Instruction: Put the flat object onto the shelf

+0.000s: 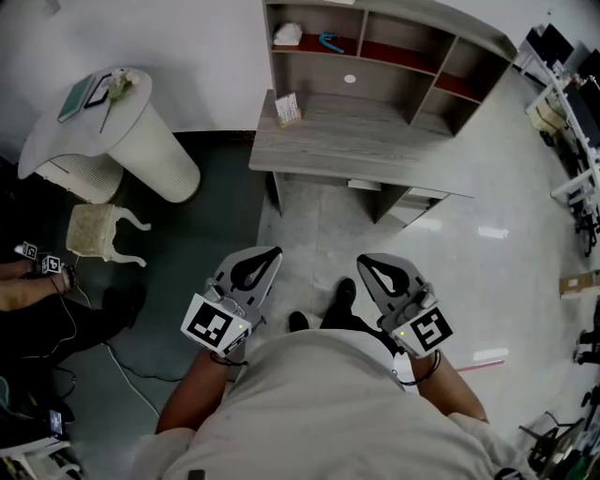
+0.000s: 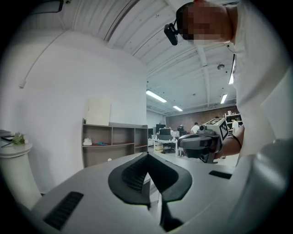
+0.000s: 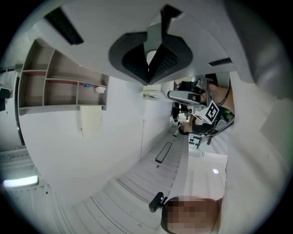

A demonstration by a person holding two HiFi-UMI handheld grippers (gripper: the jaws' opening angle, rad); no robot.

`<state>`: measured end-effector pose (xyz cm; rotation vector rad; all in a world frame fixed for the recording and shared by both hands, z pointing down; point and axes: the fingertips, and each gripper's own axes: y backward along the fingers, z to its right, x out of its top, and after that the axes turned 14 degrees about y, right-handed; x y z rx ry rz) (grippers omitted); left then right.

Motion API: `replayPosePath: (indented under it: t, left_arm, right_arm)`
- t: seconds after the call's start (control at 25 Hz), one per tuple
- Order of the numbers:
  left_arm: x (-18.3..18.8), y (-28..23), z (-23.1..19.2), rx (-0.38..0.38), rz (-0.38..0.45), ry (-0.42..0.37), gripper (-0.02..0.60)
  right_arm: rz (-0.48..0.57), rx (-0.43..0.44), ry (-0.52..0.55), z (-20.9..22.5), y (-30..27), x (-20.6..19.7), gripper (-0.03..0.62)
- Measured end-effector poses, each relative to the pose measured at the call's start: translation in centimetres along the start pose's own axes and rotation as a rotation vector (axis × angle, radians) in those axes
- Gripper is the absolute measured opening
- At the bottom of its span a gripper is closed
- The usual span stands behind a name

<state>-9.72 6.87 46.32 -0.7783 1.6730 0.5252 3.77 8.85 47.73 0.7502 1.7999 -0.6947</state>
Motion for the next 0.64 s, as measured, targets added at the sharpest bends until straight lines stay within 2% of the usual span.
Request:
replayPosePath:
  t: [0.44, 0.64]
  left_arm:
    - [0.2, 2.2, 0.2, -0.031, 0.009, -0.033, 0.015]
    - [-0.5, 2.5, -0.3, -0.021, 0.006, -0.018, 0.015]
  right_arm:
    - [-0.003, 0.005, 0.013, -2.6, -0.7, 1.1, 0.020]
    - [-0.002, 0.010, 0.027, -2.8, -1.0, 0.8, 0.020]
